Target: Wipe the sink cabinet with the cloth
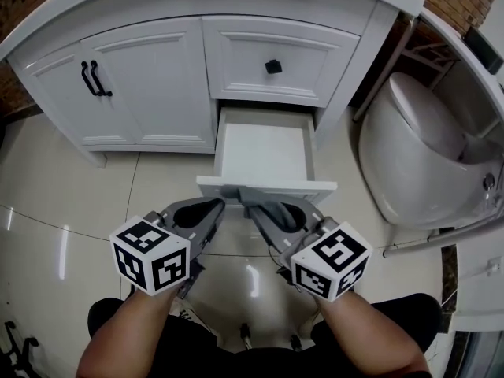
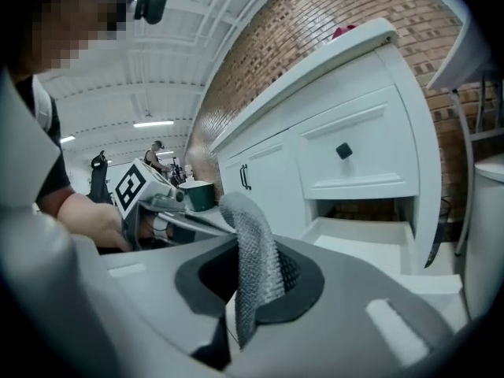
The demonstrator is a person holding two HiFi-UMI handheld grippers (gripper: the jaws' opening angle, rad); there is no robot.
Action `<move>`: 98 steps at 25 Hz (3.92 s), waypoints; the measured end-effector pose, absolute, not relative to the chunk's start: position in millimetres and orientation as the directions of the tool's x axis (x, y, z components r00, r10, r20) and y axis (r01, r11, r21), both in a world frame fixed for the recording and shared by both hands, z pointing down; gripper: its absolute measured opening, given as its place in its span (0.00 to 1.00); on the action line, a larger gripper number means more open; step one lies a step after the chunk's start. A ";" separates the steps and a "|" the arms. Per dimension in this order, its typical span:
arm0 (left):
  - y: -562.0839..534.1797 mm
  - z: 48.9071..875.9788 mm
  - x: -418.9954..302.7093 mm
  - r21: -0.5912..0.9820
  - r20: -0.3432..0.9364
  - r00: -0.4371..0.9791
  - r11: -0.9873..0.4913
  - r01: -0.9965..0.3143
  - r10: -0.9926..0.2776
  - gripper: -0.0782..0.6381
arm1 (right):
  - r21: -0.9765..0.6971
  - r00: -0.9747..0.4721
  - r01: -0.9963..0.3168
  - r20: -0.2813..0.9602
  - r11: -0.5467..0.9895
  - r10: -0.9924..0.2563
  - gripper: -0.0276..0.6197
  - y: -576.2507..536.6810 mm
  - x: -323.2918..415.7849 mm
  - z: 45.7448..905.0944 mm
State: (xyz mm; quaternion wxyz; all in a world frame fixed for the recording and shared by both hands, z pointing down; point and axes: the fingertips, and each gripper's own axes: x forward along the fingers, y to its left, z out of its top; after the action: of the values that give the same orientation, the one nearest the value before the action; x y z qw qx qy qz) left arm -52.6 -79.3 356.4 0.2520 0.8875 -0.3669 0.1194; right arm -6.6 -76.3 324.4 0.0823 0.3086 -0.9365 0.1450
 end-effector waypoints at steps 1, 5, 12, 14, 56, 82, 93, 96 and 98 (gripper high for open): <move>-78.7 357.5 -57.6 0.355 0.399 0.696 -0.599 -0.717 -0.597 0.11 | -0.237 -0.801 -0.596 0.239 0.767 -0.549 0.08 -79.2 -15.6 325.6; -79.4 363.3 -82.1 0.358 0.405 0.673 -0.570 -0.740 -0.619 0.11 | -0.277 -0.816 -0.577 0.228 0.768 -0.531 0.08 -94.1 -43.3 330.4; -91.3 357.4 -101.5 0.373 0.376 0.658 -0.543 -0.752 -0.652 0.11 | -0.283 -0.838 -0.546 0.201 0.789 -0.508 0.08 -110.7 -74.2 321.2; -91.4 357.5 -97.9 0.378 0.373 0.667 -0.551 -0.744 -0.645 0.11 | -0.288 -0.836 -0.548 0.208 0.785 -0.508 0.08 -113.2 -74.9 323.4; -113.8 280.5 -81.2 0.240 0.241 0.719 -0.677 -0.695 -0.652 0.11 | -0.089 -0.421 -0.894 0.501 0.439 -0.756 0.08 -132.8 155.4 316.7; -171.2 334.0 -142.7 0.193 0.312 0.626 -0.597 -0.779 -0.715 0.11 | -0.273 -0.777 -0.613 0.381 0.742 -0.502 0.08 -261.4 13.3 308.2; -164.3 327.8 -138.9 0.209 0.326 0.634 -0.600 -0.772 -0.702 0.11 | 0.113 -0.682 -0.279 0.676 0.954 -0.280 0.08 -277.1 -22.4 393.0; -171.9 337.5 -148.5 0.208 0.355 0.605 -0.571 -0.794 -0.713 0.11 | 0.066 -0.710 -0.288 0.655 0.955 -0.259 0.08 -291.9 -34.4 401.8; -173.7 349.2 -153.0 0.204 0.391 0.596 -0.565 -0.799 -0.702 0.11 | 0.030 -0.733 -0.300 0.632 0.953 -0.250 0.08 -298.2 -37.2 405.3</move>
State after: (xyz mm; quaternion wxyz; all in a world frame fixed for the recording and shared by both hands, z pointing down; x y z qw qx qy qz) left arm -153.0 -173.7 349.2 0.1827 0.8743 -0.4292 0.1340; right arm -37.2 -298.2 405.3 0.3340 0.1480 -0.9301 0.0373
